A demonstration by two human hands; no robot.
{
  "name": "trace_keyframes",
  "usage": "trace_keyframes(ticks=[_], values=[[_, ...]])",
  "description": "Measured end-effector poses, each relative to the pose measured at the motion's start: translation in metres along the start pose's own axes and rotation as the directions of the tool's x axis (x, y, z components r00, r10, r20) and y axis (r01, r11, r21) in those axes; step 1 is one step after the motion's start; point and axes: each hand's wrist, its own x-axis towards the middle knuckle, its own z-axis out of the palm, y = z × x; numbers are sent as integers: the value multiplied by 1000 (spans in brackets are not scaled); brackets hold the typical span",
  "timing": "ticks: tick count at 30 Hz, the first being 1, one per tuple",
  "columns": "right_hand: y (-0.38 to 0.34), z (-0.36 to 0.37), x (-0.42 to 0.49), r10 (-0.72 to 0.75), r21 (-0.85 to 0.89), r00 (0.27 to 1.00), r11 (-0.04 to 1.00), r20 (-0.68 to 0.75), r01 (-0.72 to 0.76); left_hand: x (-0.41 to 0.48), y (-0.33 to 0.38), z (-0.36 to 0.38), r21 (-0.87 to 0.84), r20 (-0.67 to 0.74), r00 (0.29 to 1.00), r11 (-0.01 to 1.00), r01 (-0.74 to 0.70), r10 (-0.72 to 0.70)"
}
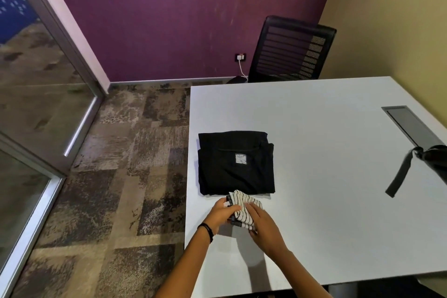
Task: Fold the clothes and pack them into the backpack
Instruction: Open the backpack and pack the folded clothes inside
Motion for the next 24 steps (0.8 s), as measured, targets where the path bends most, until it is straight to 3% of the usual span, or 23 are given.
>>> trace_keyframes(ticks=[7,12,14,17,22,24], values=[[-14,-36,21,103,150,992,984,-67,-92,3,32,-3,45,-54,998,999,-18,20],[-15,-56,46,104,235,986,969,-132,-71,24,42,-11,286,-224,933,934,-214,282],[-15,-65,59,104,274,976,960,-191,-48,36,45,-14,446,-250,886,859,-253,391],[-18,-76,77,92,292,964,956,-249,-16,52,48,-16,717,-144,861,651,-249,488],[-16,-84,110,80,288,955,958,-286,5,80,50,-22,911,-33,886,378,-164,463],[-12,-85,123,42,252,953,967,-301,37,89,50,-24,933,-29,893,332,-136,449]])
